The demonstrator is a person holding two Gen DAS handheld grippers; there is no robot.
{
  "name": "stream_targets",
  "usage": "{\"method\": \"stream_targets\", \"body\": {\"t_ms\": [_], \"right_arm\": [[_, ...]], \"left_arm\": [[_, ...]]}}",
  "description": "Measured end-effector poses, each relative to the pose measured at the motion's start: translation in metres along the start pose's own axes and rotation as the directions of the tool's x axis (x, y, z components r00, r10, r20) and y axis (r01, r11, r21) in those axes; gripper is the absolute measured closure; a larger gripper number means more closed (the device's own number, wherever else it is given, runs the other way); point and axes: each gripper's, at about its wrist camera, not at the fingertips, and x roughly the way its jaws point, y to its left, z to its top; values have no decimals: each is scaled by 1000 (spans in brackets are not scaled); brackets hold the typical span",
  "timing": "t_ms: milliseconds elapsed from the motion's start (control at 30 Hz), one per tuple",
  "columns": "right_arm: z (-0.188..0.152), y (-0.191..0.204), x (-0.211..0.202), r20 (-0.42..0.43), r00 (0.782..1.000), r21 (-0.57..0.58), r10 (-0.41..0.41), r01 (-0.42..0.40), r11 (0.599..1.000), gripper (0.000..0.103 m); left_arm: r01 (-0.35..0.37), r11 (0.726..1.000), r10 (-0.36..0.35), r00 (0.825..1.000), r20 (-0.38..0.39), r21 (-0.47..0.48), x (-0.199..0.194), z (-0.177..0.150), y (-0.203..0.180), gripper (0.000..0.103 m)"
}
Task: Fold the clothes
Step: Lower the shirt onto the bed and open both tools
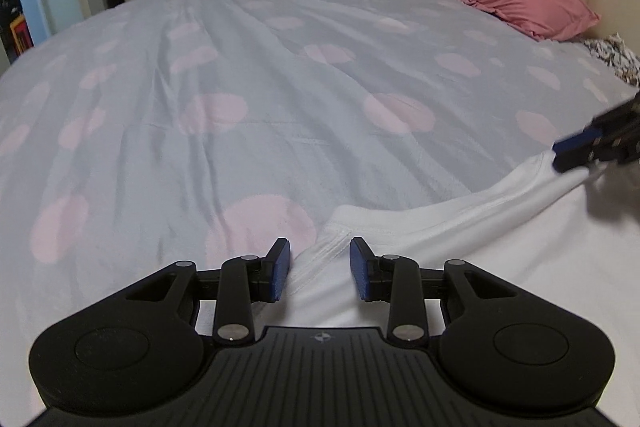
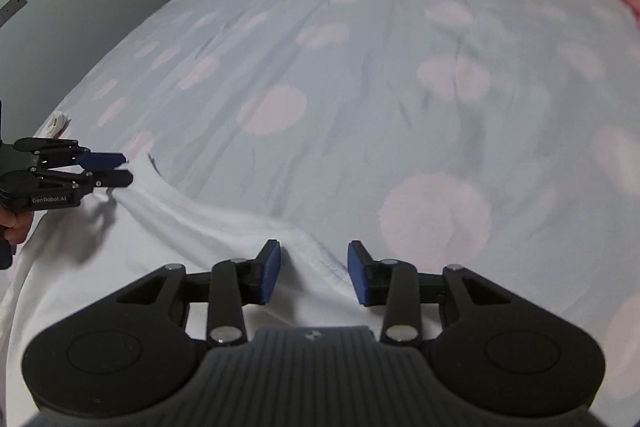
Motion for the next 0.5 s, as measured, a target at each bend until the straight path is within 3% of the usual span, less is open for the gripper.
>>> {"method": "stream_targets", "body": {"t_ms": [33,67,133,200,333,500], "right_arm": [[-2,-1,0,9,1000,0,10,-10,1000,80],[-2,-1,-2,19,1000,-2,20,-20,1000,87],[-2,1,-10,51,999,-26,15,-14,1000,93],[2,5,-20,96,995,-63,1,5,998,94],[15,17,-36,186,981,-158,-49,79,984,94],[16,21,-5,153,981,-212,-119,150,966,94]], "left_arm": [[8,1000,-8,1000,7,-13,-1,-1,1,78],[26,999,-25,1000,19,-28,-2,-1,2,93],[35,999,-35,998,49,-16,-7,-1,0,99],[48,999,-46,994,94,-11,-15,1,-2,101],[-10,1000,10,983,185,-2,-28,15,-9,102],[-114,993,110,986,129,22,-2,22,-18,103]]}}
